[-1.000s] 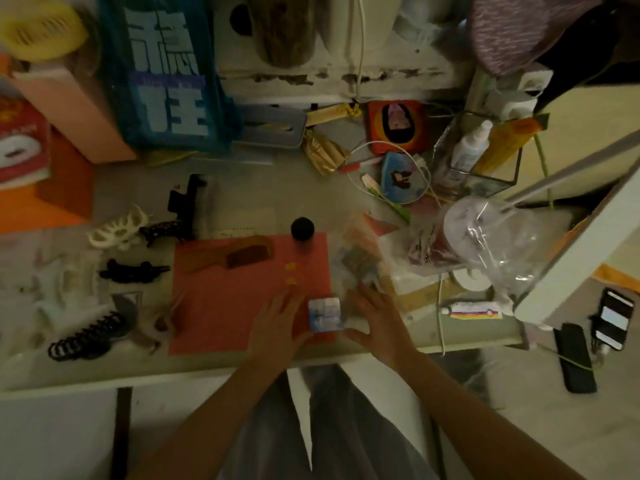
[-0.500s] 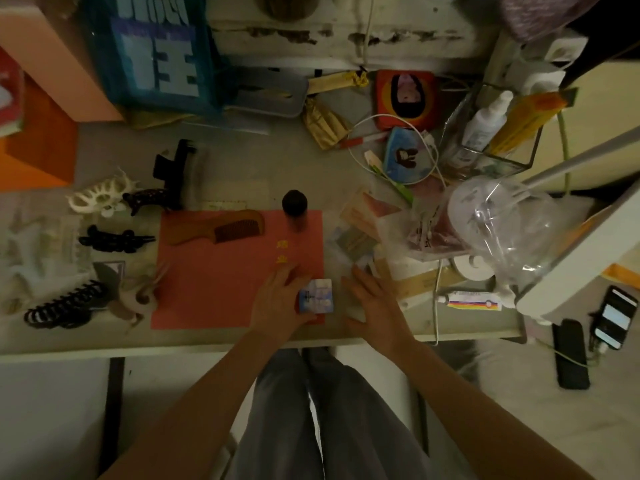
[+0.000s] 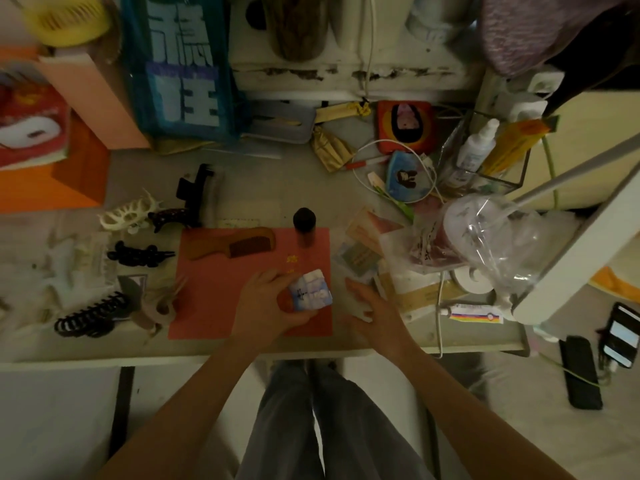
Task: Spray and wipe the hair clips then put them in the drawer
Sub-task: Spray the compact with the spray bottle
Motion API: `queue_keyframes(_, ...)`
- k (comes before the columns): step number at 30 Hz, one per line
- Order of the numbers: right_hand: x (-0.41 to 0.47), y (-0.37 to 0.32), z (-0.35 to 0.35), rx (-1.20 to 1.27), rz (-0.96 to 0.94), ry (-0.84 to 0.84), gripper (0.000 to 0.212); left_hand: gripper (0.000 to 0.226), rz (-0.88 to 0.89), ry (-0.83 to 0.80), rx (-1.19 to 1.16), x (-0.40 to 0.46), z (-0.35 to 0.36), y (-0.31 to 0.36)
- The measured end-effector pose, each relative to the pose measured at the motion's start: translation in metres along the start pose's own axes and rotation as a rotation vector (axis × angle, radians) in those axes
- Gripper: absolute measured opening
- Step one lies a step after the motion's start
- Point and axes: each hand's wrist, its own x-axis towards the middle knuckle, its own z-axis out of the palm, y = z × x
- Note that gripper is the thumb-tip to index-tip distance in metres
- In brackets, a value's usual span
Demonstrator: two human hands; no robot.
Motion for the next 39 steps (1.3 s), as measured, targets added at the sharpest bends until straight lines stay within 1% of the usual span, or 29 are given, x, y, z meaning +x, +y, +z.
queue_keyframes(2, -0.003, -0.016, 0.000, 0.241, 0.034, 0.016, 0.053, 0.063, 0.006, 0.030, -0.042, 0.002, -0.017, 0.008)
queue_keyframes(5, -0.001, -0.038, -0.001, 0.336, -0.034, 0.022, 0.039, 0.053, -0.027, 0.078, -0.148, 0.004, -0.041, 0.023)
queue_keyframes(9, -0.003, -0.069, -0.002, 0.483, -0.112, -0.074, 0.033, 0.035, 0.015, 0.127, -0.173, 0.004, -0.073, 0.047)
queue_keyframes(10, -0.004, -0.077, -0.003, 0.514, -0.128, -0.098, 0.036, 0.030, 0.021, 0.123, -0.189, 0.004, -0.081, 0.053)
queue_keyframes(12, -0.006, -0.091, -0.005, 0.589, -0.147, -0.146, 0.052, 0.030, 0.011, 0.100, -0.253, 0.002, -0.096, 0.062)
queue_keyframes(14, -0.007, -0.105, -0.006, 0.642, -0.178, -0.182, 0.056, 0.033, -0.003, 0.104, -0.295, -0.002, -0.110, 0.070)
queue_keyframes(19, -0.014, -0.131, -0.006, 0.686, -0.226, -0.216, 0.056, 0.032, 0.032, 0.139, -0.348, -0.010, -0.135, 0.087)
queue_keyframes(23, -0.023, -0.153, -0.006, 0.721, -0.311, -0.279, 0.048, 0.034, 0.067, 0.158, -0.364, -0.014, -0.152, 0.098)
queue_keyframes(26, -0.033, -0.171, -0.008, 0.766, -0.356, -0.320, 0.060, 0.037, 0.085, 0.175, -0.387, -0.016, -0.165, 0.109)
queue_keyframes(27, -0.036, -0.177, -0.009, 0.773, -0.375, -0.327, 0.060, 0.038, 0.081, 0.188, -0.383, -0.017, -0.171, 0.112)
queue_keyframes(30, -0.040, -0.189, -0.013, 0.789, -0.404, -0.325, 0.047, 0.038, 0.044, 0.184, -0.357, -0.017, -0.180, 0.118)
queue_keyframes(32, -0.042, -0.195, -0.015, 0.811, -0.438, -0.329, 0.040, 0.034, 0.013, 0.211, -0.348, -0.018, -0.187, 0.122)
queue_keyframes(34, -0.045, -0.204, -0.016, 0.817, -0.464, -0.330, 0.040, 0.031, 0.008, 0.221, -0.318, -0.018, -0.194, 0.128)
queue_keyframes(39, -0.050, -0.220, -0.018, 0.802, -0.504, -0.286, 0.037, 0.026, 0.021, 0.187, -0.238, -0.021, -0.211, 0.137)
